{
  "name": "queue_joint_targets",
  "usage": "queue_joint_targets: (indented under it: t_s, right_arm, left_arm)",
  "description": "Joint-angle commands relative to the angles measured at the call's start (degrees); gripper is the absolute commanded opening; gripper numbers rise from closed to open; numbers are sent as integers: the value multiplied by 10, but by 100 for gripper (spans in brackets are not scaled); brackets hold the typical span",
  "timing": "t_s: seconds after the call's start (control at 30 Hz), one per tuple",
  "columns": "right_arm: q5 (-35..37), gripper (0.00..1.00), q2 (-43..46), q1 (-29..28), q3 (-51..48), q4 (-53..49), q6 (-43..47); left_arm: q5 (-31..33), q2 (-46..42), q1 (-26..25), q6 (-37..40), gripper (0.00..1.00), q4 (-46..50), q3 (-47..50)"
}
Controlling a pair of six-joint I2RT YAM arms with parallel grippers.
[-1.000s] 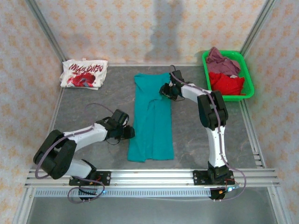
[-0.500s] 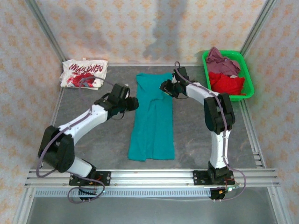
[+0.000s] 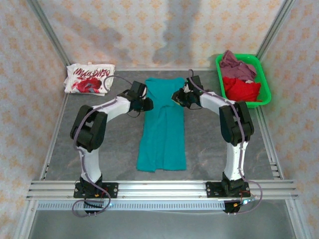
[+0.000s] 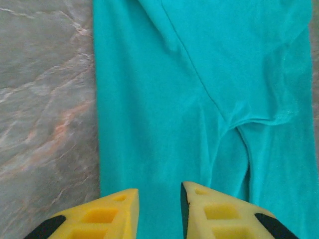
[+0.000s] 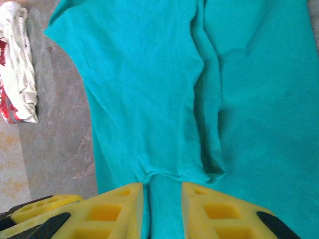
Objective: Fold and stack the t-shirts
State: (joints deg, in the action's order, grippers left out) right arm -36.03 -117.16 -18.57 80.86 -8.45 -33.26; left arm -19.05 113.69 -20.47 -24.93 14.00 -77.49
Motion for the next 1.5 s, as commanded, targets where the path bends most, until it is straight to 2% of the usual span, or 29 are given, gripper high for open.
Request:
queue_joint_targets:
  t_s: [0.0, 0.07, 0.17, 0.37, 0.57, 0.73, 0.83, 0.9, 1.0, 1.07, 1.13, 1.3, 1.37, 1.47]
  right_arm:
    - [-3, 22, -48, -1, 25, 7, 1]
    - [-4, 19, -73, -1, 46, 5, 2]
    - [0, 10, -107, 0, 82, -4, 2]
    - [22, 9, -174, 3, 166, -35, -2]
    - [46, 9, -239, 12, 290, -77, -5]
    - [49, 18, -297, 21, 430, -133, 13]
    - [31, 24, -323, 25, 517, -171, 17]
    - [26, 27, -320, 25, 552, -192, 21]
    - [5, 30, -281, 26, 553, -211, 25]
    - [-8, 31, -224, 24, 501, -210, 26]
    - [-10, 33, -141, 21, 395, -162, 22]
    - [-6, 37, 93, 20, 35, 43, -10]
    - [-4, 39, 165, 19, -85, 97, -15]
    - [-18, 41, 240, 16, -235, 165, -19]
  left_arm:
    - [-3, 45, 2, 13, 27, 6, -50]
    - [-4, 77, 6, 9, 21, 22, -81]
    - [-10, 114, 13, -12, 20, 15, -105]
    - [-4, 187, 30, -37, 19, 33, -183]
    - [7, 270, 50, -42, 19, 78, -323]
    - [-1, 346, 63, -47, 24, 143, -487]
    - [-8, 365, 64, -54, 24, 162, -542]
    - [-16, 354, 65, -69, 25, 160, -542]
    - [-24, 295, 65, -79, 28, 139, -485]
    - [-19, 234, 64, -81, 31, 113, -419]
    - [-16, 161, 64, -81, 34, 84, -345]
    - [3, -66, 65, -81, 44, 6, -98]
    - [17, -152, 64, -80, 45, -17, 9]
    - [17, -255, 65, -60, 53, -27, 146]
